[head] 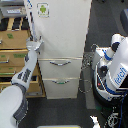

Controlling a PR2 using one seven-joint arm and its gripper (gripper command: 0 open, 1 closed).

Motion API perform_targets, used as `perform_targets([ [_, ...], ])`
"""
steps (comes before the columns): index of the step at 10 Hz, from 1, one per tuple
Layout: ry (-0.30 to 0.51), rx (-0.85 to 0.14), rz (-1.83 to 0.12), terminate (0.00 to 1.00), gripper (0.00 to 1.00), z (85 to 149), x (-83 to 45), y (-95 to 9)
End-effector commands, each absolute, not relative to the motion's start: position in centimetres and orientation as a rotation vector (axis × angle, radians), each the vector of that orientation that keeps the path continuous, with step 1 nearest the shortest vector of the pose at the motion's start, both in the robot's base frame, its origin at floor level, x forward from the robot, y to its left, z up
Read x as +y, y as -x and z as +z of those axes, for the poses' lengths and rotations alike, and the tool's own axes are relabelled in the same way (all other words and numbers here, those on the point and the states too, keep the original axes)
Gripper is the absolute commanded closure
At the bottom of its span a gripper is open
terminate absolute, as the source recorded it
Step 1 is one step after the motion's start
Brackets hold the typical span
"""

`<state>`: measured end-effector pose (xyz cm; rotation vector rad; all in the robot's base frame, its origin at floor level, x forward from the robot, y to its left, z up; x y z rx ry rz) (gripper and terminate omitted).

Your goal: Opening the fridge

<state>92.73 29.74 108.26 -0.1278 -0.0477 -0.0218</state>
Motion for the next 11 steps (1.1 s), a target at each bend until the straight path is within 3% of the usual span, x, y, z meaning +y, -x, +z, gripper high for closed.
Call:
perform_targets([
  [1,0.167,-0.023,-0.092,0.00,1.00,103.9,29.3,-93.5],
  [11,0.166,0.002,-0.091,0.00,1.00,102.1,30.2,-92.7],
])
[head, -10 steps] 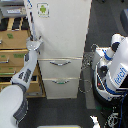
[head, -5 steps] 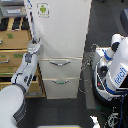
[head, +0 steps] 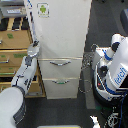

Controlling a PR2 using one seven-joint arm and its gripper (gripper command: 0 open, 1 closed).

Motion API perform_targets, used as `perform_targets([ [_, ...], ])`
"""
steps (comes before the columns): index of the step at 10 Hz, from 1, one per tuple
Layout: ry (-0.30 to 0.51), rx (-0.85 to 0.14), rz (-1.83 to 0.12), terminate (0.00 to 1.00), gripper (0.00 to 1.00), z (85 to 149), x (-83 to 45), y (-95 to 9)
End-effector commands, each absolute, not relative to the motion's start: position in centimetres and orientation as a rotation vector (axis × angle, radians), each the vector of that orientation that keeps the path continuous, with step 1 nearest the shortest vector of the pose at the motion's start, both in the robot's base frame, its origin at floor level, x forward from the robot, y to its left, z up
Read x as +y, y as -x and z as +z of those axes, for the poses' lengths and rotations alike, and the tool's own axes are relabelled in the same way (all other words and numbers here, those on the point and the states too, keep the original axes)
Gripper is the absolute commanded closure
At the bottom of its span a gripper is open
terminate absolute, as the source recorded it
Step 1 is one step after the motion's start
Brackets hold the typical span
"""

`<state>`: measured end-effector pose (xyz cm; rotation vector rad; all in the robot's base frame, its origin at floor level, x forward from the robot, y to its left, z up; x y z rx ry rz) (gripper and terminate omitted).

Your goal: Opening the fridge

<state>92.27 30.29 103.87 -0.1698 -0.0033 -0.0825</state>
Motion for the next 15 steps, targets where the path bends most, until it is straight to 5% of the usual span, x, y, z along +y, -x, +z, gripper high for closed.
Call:
perform_targets([
  [1,0.167,0.002,-0.091,0.00,1.00,102.1,30.1,-92.6],
  [3,0.163,-0.004,-0.126,0.00,1.00,102.6,29.4,-91.4],
  [5,0.193,-0.088,-0.435,0.00,1.00,109.8,24.8,-81.9],
  [6,0.192,-0.260,-0.765,0.00,1.00,123.1,23.2,-64.0],
  [7,0.200,-0.346,-0.876,0.00,1.00,128.9,23.0,-56.1],
  [8,0.221,-0.589,-1.087,0.00,1.00,142.2,22.8,-35.0],
  [11,0.228,-0.934,-1.232,0.00,1.00,154.1,21.7,-7.3],
  [13,0.241,-1.007,-1.413,0.00,1.00,153.8,23.1,3.0],
  [14,0.267,-0.979,-1.447,0.00,0.00,153.2,24.2,2.5],
  [15,0.321,-0.886,-1.458,0.00,0.00,150.1,28.7,-4.1],
])
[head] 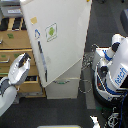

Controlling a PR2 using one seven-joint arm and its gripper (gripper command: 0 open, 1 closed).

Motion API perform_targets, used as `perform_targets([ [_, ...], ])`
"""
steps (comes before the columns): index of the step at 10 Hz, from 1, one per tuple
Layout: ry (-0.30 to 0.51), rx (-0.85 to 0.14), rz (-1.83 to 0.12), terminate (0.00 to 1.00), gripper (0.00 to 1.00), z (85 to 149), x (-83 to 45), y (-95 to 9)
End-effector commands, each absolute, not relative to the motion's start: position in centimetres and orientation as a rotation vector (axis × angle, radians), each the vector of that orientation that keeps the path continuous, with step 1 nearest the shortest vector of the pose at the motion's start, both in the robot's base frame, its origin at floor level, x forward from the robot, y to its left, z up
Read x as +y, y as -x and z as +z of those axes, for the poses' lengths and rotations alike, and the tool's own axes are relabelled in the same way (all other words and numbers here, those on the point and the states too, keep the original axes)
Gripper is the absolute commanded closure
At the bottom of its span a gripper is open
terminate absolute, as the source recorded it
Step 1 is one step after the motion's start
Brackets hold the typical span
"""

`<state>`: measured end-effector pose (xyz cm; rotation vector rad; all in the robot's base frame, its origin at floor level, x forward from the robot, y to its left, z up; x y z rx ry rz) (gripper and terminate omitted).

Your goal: Opening the fridge

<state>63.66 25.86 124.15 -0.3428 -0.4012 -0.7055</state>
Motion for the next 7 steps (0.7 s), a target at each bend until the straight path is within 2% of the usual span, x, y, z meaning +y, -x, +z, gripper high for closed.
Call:
perform_targets([
  [1,0.355,-0.845,-1.427,0.00,0.00,147.8,30.9,-9.2],
  [2,0.377,-0.811,-1.393,0.00,0.00,145.9,32.1,-13.6],
  [3,0.357,-0.720,-1.278,0.00,0.00,140.3,33.2,-24.0],
  [4,0.348,-0.667,-1.242,0.00,0.00,137.8,33.4,-27.4],
  [5,0.334,-0.574,-1.151,0.00,0.00,132.3,33.1,-34.6],
  [6,0.278,-0.423,-1.007,0.00,0.00,122.5,31.4,-46.1],
  [7,0.243,-0.355,-0.922,0.00,0.00,117.8,30.3,-51.7],
])
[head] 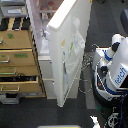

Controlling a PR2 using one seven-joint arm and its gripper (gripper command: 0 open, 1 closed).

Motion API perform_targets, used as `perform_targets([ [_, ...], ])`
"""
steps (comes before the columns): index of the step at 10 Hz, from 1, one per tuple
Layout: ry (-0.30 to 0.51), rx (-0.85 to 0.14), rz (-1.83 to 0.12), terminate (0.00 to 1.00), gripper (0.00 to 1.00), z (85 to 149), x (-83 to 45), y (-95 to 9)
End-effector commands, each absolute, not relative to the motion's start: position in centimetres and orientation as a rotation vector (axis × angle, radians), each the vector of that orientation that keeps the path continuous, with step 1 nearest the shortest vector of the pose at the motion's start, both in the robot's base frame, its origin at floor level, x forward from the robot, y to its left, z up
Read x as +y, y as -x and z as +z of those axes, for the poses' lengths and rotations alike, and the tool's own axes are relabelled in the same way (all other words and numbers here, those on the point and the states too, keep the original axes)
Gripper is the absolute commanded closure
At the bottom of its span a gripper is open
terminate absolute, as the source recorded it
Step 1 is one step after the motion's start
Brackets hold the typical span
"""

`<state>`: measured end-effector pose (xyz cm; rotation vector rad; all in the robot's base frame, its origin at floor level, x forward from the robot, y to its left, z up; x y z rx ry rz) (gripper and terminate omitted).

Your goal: Opening the fridge

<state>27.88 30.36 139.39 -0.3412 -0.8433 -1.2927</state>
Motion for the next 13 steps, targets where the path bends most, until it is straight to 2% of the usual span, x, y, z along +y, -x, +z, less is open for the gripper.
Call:
perform_targets([
  [1,0.180,-0.290,-0.846,0.00,0.00,112.8,28.8,-57.0],
  [2,0.117,-0.155,-0.738,0.00,0.00,104.6,25.0,-65.7],
  [4,0.092,-0.074,-0.708,0.00,0.00,99.3,17.0,-73.0],
  [5,0.023,-0.024,-0.720,0.00,0.00,97.5,7.0,-77.6],
  [6,0.012,0.013,-0.723,0.00,0.00,98.9,-0.6,-79.5],
  [8,-0.010,-0.095,-0.904,0.00,0.00,110.4,-22.3,-78.9],
  [11,0.074,-0.264,-1.156,0.00,0.00,126.9,-48.4,-70.3],
  [13,0.119,-0.306,-1.255,0.00,0.00,134.0,-59.7,-64.5],
])
